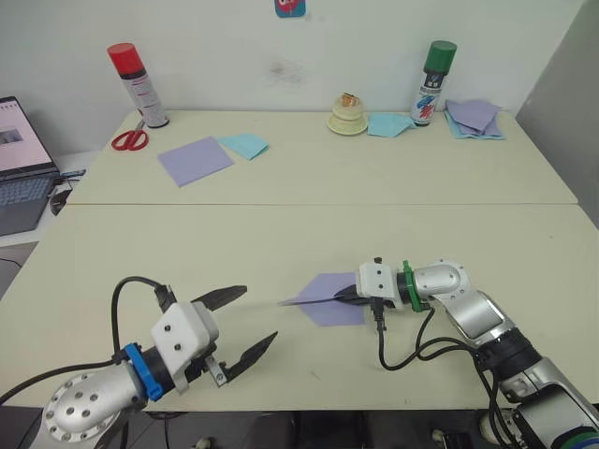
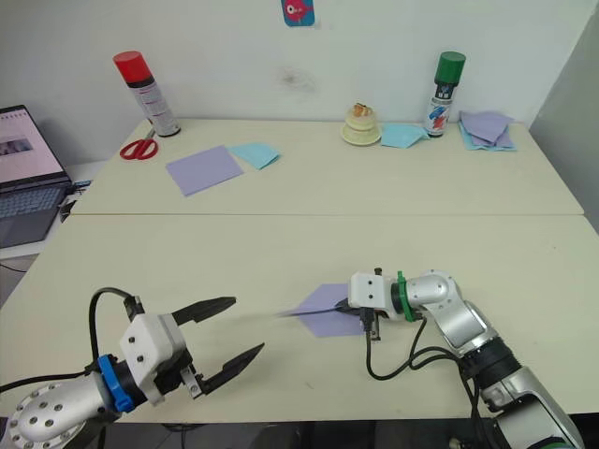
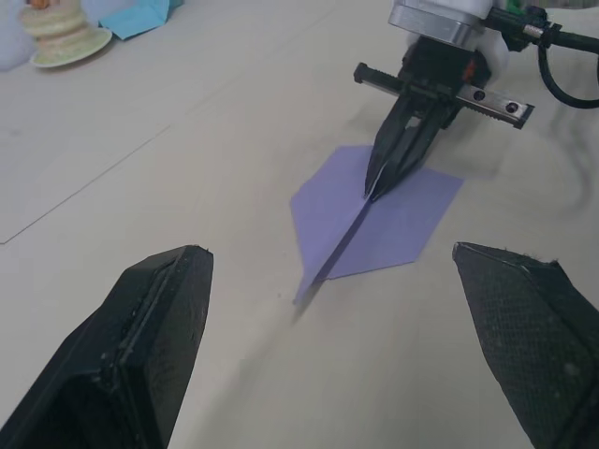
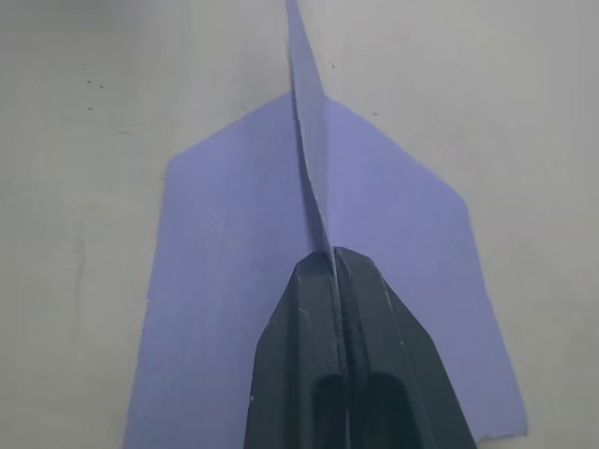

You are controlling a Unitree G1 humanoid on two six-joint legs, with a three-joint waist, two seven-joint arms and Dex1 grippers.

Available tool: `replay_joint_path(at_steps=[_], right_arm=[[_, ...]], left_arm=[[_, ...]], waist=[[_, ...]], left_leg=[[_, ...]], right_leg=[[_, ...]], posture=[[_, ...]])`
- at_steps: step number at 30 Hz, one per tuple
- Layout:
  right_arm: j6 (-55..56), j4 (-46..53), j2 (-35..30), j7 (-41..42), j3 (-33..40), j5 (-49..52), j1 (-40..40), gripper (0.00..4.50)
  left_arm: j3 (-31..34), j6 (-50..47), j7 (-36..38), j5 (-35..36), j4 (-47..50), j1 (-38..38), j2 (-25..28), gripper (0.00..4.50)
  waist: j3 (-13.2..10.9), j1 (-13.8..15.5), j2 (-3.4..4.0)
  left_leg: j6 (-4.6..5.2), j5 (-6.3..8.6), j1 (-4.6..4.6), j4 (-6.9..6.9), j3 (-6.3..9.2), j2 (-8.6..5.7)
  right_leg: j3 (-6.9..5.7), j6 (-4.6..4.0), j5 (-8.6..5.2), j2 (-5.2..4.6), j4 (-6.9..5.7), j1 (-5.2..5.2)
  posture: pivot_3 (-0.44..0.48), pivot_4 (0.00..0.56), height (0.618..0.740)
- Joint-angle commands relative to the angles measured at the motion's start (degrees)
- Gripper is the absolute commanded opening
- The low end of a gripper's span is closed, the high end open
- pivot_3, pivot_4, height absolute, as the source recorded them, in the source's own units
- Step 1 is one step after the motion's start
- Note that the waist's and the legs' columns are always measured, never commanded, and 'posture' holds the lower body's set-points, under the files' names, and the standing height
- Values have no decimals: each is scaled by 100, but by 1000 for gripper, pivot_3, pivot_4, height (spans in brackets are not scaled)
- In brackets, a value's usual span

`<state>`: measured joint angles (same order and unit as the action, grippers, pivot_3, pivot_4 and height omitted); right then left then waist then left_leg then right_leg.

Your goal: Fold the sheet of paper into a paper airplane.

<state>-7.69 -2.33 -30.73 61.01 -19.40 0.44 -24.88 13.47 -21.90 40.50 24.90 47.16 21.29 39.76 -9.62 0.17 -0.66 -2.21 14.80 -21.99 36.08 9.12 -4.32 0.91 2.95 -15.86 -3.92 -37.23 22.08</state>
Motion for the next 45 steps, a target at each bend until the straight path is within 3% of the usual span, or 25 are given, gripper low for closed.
replay_joint_path(at_steps=[1,6,9,11,17,23,26,33,35,39,41,43,45], right_arm=[[-1197,858,-28,-876,1130,437,250,7],[-3249,2079,-4,-2102,2411,588,816,7],[-4680,2856,449,-3186,3046,280,1275,7],[-5198,3229,661,-3495,3145,298,1451,7],[-6293,3876,1377,-4294,3291,300,1584,7],[-6305,3790,1659,-4590,3141,403,1565,7],[-6181,3691,1738,-4462,3240,625,1481,955],[-5975,3999,1280,-4038,3822,1237,1028,3497],[-5467,3724,747,-3445,3850,1481,953,4206],[-2925,2477,-965,-729,3642,1834,1258,4206],[-1435,1230,-1782,406,3522,1615,1262,4206],[-276,-533,-2484,827,3455,1257,704,4206],[-28,-1450,-2823,1051,3491,1365,197,4206]], left_arm=[[-82,-840,61,763,223,-792,412,4500],[-369,-1897,482,1979,-470,-3020,951,4500],[-866,-1980,897,1882,-1378,-4478,946,4500],[-1146,-1937,1030,1733,-1708,-4899,878,4500],[-1522,-1688,1293,1336,-2009,-5041,784,4500],[-1552,-1657,1562,1234,-2109,-5095,851,4500],[-1544,-1668,1578,1178,-2097,-5051,834,4500],[-1301,-1678,1362,1078,-2177,-4539,829,4500],[-1141,-1580,1233,935,-2289,-4224,850,4500],[-531,-1372,880,652,-2576,-3433,847,4500],[-131,-1241,795,456,-2787,-2992,971,4500],[590,-1077,620,190,-2970,-2531,1145,4500],[1254,-1011,489,68,-3127,-2237,1266,4500]], waist=[[0,17,0],[-1,31,-3],[4,-108,6],[0,-56,-15],[5,-208,11],[6,-197,11],[6,-200,11],[5,-203,12],[4,-203,13],[2,-200,11],[-1,-206,7],[-9,-230,1],[-32,-236,2]], left_leg=[[0,0,-2,0,4,-1],[-6,-3,-1,3,3,-2],[-24,-13,3,1,-1,0],[-33,-19,0,3,-11,12],[-43,-25,19,-3,-14,15],[-32,-18,17,-2,-7,15],[-31,-18,18,-2,-6,15],[-31,-18,18,-2,-7,15],[-30,-18,17,-2,-6,16],[-26,-16,19,-1,-12,14],[-25,-15,18,-2,-23,17],[-23,-14,20,0,-36,19],[-20,-15,24,1,-63,21]], right_leg=[[-1,0,0,0,-4,1],[2,1,-1,22,-41,14],[9,0,-1,30,-51,18],[4,-9,-9,53,-70,25],[37,-9,-10,54,-77,27],[29,-9,-10,54,-77,25],[28,-9,-10,54,-78,25],[29,-9,-10,54,-78,26],[27,-9,-10,54,-78,25],[24,-8,-11,51,-70,19],[15,-8,-11,52,-64,14],[18,-8,-10,52,-65,13],[32,-11,-9,45,-68,20]], posture=[[0,150,740],[0,150,740],[0,150,740],[0,150,740],[0,150,740],[0,150,740],[0,150,740],[0,150,740],[0,150,740],[0,150,740],[0,150,740],[0,150,740],[0,150,740]])
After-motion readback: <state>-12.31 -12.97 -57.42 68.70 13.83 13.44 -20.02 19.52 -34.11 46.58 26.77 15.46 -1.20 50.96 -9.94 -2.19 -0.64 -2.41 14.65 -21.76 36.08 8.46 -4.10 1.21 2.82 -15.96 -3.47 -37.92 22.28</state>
